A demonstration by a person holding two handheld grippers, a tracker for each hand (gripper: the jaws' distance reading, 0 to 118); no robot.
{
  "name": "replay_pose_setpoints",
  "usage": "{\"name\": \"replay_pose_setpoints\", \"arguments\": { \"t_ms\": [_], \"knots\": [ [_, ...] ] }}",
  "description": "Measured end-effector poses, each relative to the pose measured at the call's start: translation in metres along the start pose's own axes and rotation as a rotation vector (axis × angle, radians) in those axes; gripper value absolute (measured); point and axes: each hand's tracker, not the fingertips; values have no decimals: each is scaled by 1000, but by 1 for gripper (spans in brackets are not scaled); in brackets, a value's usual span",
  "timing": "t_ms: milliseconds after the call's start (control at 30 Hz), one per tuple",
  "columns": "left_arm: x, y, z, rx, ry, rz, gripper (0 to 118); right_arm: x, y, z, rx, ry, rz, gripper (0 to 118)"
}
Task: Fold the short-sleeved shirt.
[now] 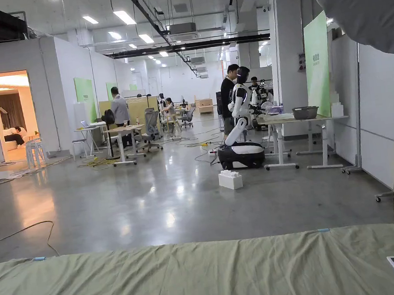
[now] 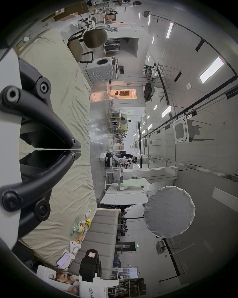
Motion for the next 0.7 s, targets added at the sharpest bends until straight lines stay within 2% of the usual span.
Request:
{"name": "replay_pose_setpoints", "arguments": {
  "t_ms": [100,133,233,300,333,367,400,467,533,567,633,700],
  "knots": [
    [0,2,0,3,4,-2,2,6,-1,1,-4,10,-77,0],
    [0,2,0,3,7,-4,2,7,0,3,10,4,-60,0],
    [0,2,0,17,2,-7,18,9,1,4,17,-16,-61,3],
    [-1,1,3,37,-25,-1,34,10,2,5,18,-20,-72,29],
    [-1,2,3,39,-24,5,45,12,2,5,11,-18,-82,42],
    [0,2,4,42,-21,11,63,12,1,5,13,-17,-87,59],
    [0,2,4,41,-20,16,71,11,2,5,15,-20,-87,72],
    [0,3,4,45,-26,15,79,9,1,6,23,-32,-76,100],
    [0,3,4,48,-29,9,84,8,1,6,32,-40,-59,113],
    [0,3,4,50,-29,9,93,7,1,7,39,-42,-53,116],
    [-1,3,4,50,-21,18,116,6,2,9,55,-37,-44,118],
    [-1,3,3,56,-8,29,118,4,3,10,68,-34,-22,118]
  ]
}}
